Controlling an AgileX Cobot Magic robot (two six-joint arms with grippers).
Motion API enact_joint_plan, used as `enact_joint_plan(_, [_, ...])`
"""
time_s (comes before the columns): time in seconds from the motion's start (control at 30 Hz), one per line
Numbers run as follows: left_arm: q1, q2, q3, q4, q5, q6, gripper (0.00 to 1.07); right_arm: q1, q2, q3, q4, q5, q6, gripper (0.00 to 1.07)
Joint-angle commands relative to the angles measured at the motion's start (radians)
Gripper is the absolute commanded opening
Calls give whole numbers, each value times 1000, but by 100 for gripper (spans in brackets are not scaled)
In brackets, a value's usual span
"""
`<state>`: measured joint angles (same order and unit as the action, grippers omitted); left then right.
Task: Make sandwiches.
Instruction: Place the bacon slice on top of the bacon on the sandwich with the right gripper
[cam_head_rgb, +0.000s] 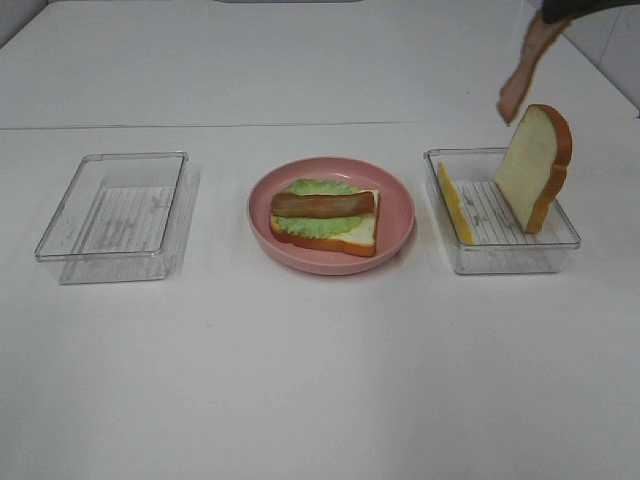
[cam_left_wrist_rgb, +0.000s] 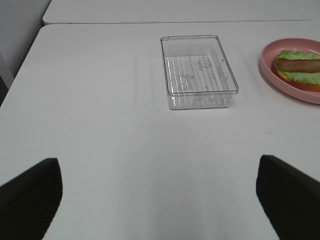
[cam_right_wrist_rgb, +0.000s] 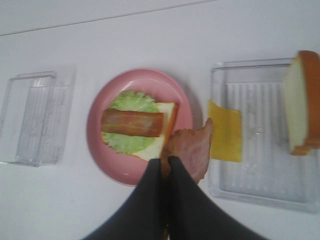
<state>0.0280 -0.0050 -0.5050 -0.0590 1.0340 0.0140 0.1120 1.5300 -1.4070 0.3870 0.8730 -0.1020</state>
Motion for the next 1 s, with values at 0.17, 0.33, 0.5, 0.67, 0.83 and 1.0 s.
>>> enact_joint_plan(0.17, [-5, -20, 6, -1, 0, -5, 98, 169, 122, -79, 56, -31, -22, 0])
enact_joint_plan(0.33, [-5, -20, 6, -1, 0, -5, 98, 236, 199, -116, 105, -56, -47, 0])
enact_joint_plan(0.5, [-5, -20, 6, -1, 0, -5, 98, 297, 309, -173, 151, -69, -86, 0])
enact_joint_plan(0.67, [-5, -20, 6, -1, 0, -5, 98, 334, 458, -268, 197, -72, -108, 0])
enact_joint_plan(0.83, [-5, -20, 6, -1, 0, -5, 98, 339, 521, -311, 213, -71, -122, 0])
enact_joint_plan(1.0, [-5, -20, 6, -1, 0, -5, 98, 338, 581, -330, 208, -72, -123, 0])
